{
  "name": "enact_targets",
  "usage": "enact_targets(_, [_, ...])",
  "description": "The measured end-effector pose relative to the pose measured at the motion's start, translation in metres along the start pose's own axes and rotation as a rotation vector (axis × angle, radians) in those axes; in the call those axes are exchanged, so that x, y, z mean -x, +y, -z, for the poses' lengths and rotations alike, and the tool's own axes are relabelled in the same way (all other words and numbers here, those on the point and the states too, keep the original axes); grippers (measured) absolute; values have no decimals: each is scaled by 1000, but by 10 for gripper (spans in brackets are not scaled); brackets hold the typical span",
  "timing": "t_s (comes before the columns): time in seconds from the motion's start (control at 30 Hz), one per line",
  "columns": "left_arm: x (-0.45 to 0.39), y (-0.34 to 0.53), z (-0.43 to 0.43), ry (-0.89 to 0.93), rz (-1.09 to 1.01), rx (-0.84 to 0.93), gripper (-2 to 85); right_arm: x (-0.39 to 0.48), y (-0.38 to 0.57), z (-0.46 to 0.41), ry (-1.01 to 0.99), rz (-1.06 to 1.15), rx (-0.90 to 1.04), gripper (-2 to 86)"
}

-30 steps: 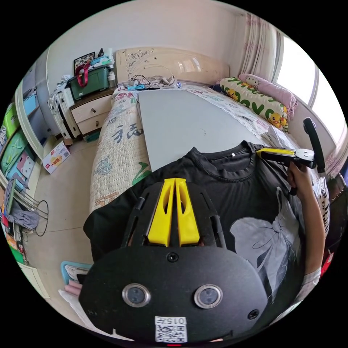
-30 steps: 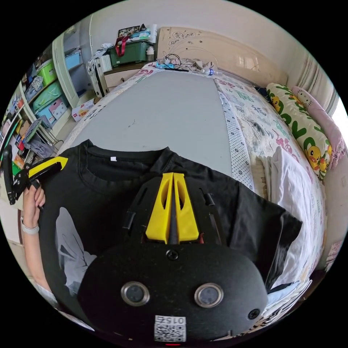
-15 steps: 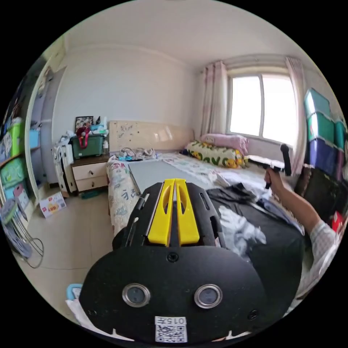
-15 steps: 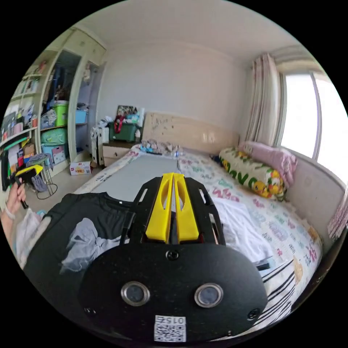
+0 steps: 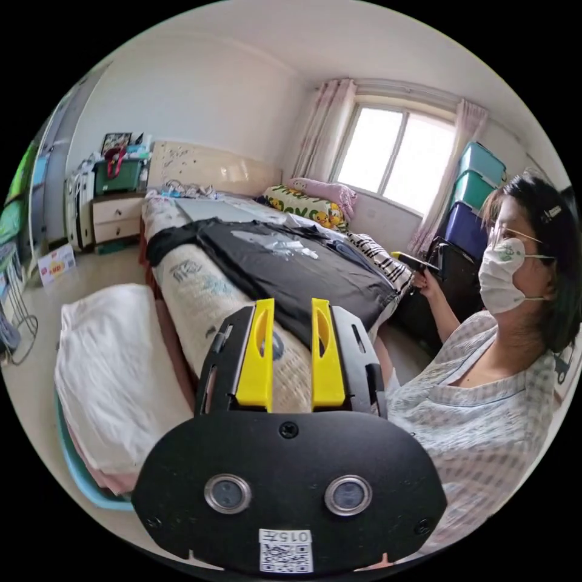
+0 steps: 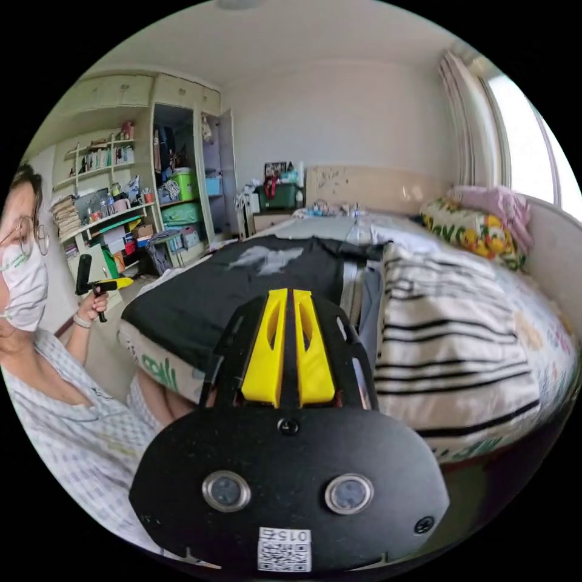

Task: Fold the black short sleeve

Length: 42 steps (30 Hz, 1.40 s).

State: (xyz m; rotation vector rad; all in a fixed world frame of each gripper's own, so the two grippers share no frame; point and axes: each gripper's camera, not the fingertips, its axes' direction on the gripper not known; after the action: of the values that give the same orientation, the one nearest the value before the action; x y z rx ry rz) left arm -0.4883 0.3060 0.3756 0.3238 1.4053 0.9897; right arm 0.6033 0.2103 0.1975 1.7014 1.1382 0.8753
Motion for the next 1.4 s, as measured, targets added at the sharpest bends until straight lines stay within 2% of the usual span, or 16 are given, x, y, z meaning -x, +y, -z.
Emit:
enact_targets(0.2, [-21, 21, -12, 77, 38, 85, 113, -63, 74, -23, -78, -181, 96, 87])
enact_targets(0.27, [-28, 19, -10, 48, 32, 63, 105, -69, 84, -36, -63, -164, 131, 86])
enact_targets(0.43, [-55, 7, -4, -27, -27, 81, 61, -82, 101, -45, 55, -110, 101, 7])
enact_targets(0.53, [-68, 2, 6, -111, -58, 93, 14, -93, 108, -43, 57, -105, 87, -6])
enact_targets(0.83, [-87, -9, 43, -161, -50, 79, 0, -113, 123, -40, 98, -105, 91, -9])
enact_targets(1.0, [-90, -17, 47, -173, -22, 93, -1, -113, 120, -40, 129, -93, 76, -8])
enact_targets(1.23, [-113, -44, 50, -280, -68, 136, -2, -95, 95, -33, 237, 14, 94, -5])
enact_targets(1.4, [-108, -69, 55, -219, -28, 156, -5, -108, 68, -5, 136, -73, 91, 4])
